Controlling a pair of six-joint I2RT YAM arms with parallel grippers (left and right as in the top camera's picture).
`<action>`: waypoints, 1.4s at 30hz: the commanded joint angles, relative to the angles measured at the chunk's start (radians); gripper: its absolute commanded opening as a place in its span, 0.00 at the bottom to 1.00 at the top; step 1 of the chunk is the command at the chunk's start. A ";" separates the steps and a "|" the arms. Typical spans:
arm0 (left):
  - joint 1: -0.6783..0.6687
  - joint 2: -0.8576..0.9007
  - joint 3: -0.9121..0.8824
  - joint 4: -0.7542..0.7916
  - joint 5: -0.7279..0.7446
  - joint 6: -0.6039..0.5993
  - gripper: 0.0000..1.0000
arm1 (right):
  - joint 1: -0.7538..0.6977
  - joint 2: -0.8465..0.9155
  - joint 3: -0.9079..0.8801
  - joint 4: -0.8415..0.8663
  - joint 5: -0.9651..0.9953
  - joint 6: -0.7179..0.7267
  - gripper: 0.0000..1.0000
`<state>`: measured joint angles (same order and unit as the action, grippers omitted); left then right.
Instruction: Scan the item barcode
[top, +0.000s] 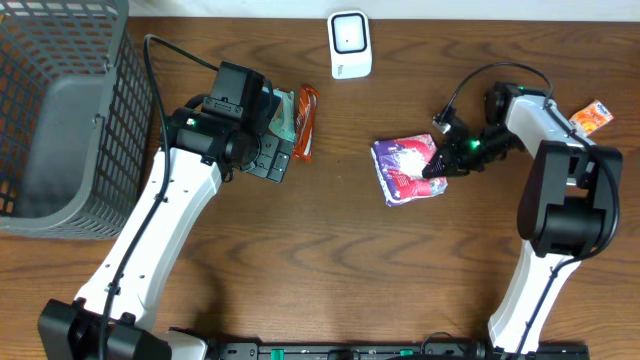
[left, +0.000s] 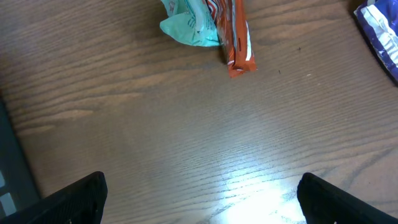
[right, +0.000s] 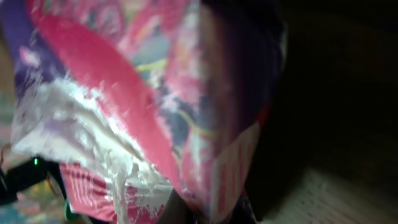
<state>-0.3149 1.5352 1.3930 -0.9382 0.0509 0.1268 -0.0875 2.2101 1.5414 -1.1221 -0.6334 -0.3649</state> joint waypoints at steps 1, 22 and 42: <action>0.003 0.002 0.011 -0.003 0.006 -0.013 0.98 | 0.016 0.016 -0.002 0.047 0.181 0.143 0.01; 0.003 0.002 0.011 -0.003 0.006 -0.013 0.98 | 0.087 -0.069 0.394 -0.182 0.573 0.425 0.01; 0.003 0.002 0.011 -0.003 0.006 -0.013 0.98 | 0.402 -0.076 0.229 -0.086 1.345 0.676 0.06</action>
<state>-0.3149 1.5352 1.3930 -0.9382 0.0509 0.1268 0.2813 2.1551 1.7924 -1.2171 0.6502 0.2573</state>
